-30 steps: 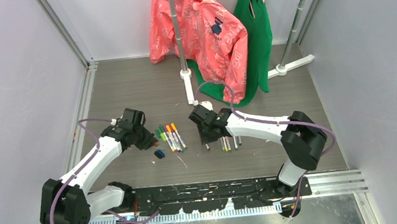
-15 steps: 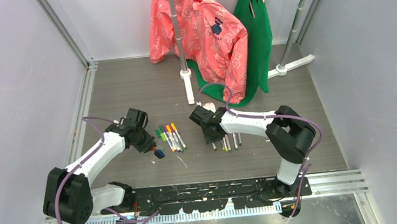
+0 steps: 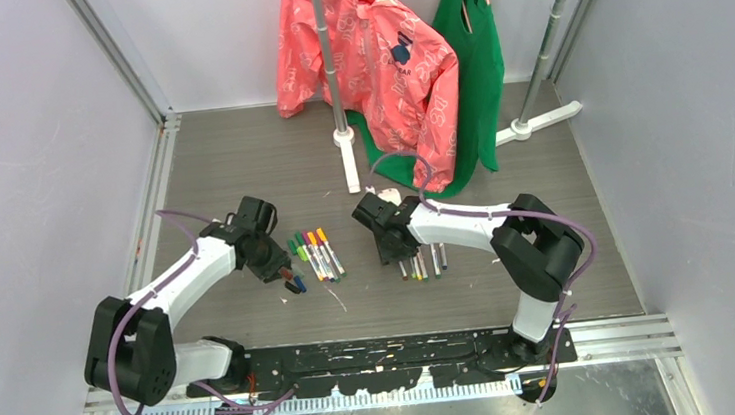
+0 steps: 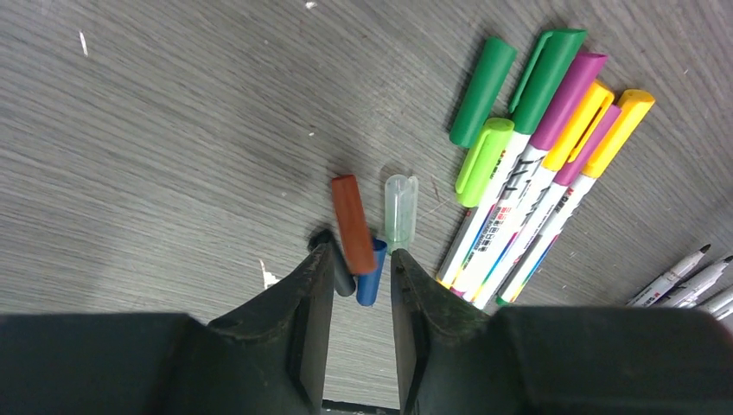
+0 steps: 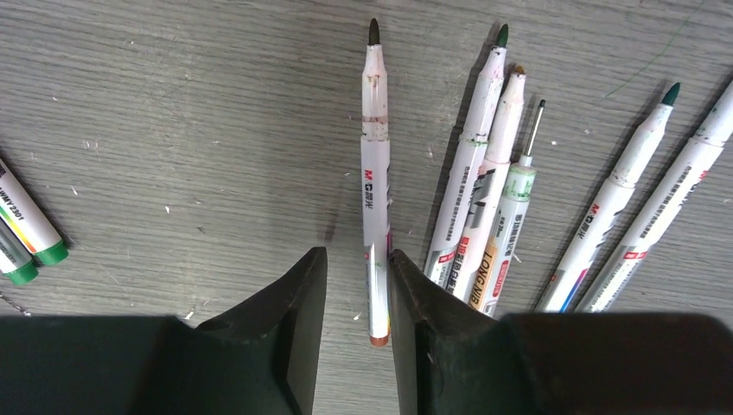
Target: Open the pen caps
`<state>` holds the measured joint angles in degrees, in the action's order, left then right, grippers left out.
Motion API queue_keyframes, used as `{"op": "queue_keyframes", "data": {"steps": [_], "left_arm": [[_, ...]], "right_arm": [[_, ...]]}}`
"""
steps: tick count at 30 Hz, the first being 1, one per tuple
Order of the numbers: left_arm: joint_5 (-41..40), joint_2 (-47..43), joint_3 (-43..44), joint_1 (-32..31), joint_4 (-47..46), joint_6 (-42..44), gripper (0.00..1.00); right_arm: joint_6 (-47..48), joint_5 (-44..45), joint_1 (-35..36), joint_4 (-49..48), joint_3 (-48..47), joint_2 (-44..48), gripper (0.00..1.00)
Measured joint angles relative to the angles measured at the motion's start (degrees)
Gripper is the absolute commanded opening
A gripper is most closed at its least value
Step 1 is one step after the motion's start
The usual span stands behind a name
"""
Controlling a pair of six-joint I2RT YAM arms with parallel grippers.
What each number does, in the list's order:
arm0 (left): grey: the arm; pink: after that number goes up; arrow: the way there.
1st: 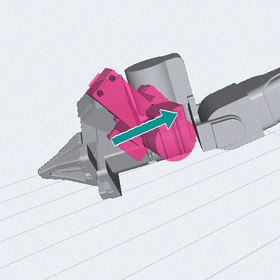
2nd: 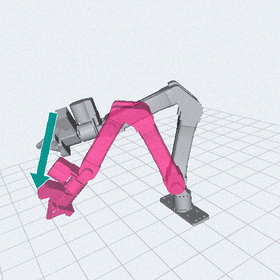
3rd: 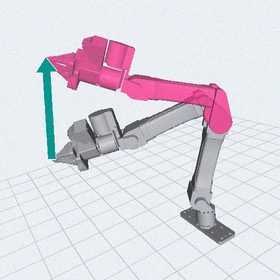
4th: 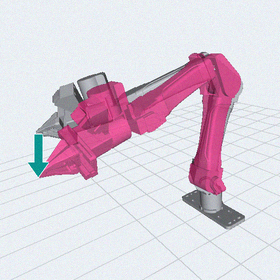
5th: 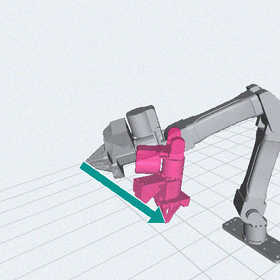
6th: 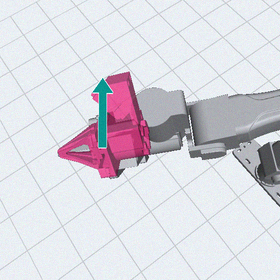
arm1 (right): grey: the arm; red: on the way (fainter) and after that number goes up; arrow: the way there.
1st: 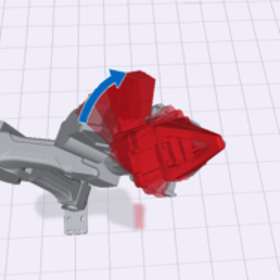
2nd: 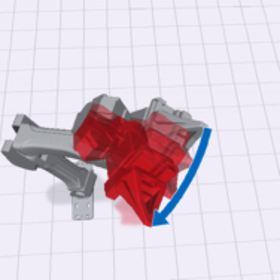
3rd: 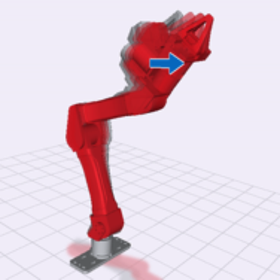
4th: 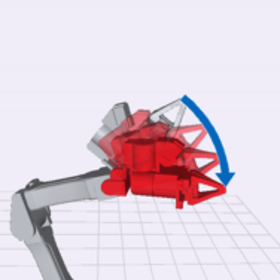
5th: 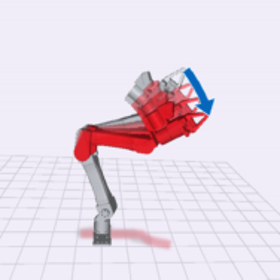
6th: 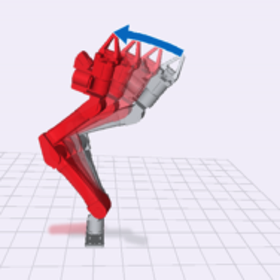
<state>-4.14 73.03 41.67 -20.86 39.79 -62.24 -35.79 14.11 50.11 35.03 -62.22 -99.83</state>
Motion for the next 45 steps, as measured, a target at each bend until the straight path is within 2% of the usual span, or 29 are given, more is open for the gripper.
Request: {"op": "queue_keyframes", "data": {"steps": [6, 14, 16, 19, 22, 23, 26, 29, 33, 41, 45], "left_arm": [[-0.8, 0.4, 1.8, 0.0, 0.4, 0.4, 0.36], [-1.3, 0.3, 2.9, 0.0, 1.4, 1.2, 0.54], [-1.3, -0.3, 2.9, 0.0, 1.4, 1.2, 0.62], [-1.3, -3.6, 2.6, 0.0, 0.9, 1.3, 0.78], [-1.4, -11.2, 0.8, 0.0, -0.4, 1.2, 0.96], [-1.5, -14.3, 0.0, 0.0, -0.8, 1.3, 0.99], [-1.9, -22.5, -2.9, 0.0, -2.5, 1.2, 1.00], [-1.8, -25.9, -4.9, 0.0, -3.7, 1.2, 1.00], [-0.9, -25.9, -6.4, 0.0, -3.9, 1.0, 1.00], [2.8, -20.2, -6.6, 1.5, -3.3, 0.9, 1.00], [4.0, -20.7, -7.2, 2.1, -2.4, 1.0, 0.98]], "right_arm": [[1.2, 0.9, 0.0, 1.5, -1.7, 0.0, 0.40], [3.0, 1.6, 0.0, 2.9, -5.8, 0.1, 0.42], [3.4, 1.4, 0.0, 2.7, -6.3, 0.2, 0.44], [4.3, 1.0, 0.1, 2.0, -6.8, 0.7, 0.48], [5.2, 1.0, 0.5, 1.6, -8.0, 0.9, 0.49], [5.4, 0.9, 0.7, 1.5, -8.6, 0.9, 0.49], [5.9, 0.7, 1.1, 1.3, -10.7, 0.8, 0.49], [5.9, 0.4, 1.4, -0.2, -11.6, 0.8, 0.49], [5.9, -0.9, 1.6, -0.7, -13.2, -1.1, 0.51], [7.0, -3.2, 3.8, -0.7, -16.5, -7.6, 0.53], [7.4, -4.0, 5.0, -0.5, -18.3, -9.8, 0.52]]}}
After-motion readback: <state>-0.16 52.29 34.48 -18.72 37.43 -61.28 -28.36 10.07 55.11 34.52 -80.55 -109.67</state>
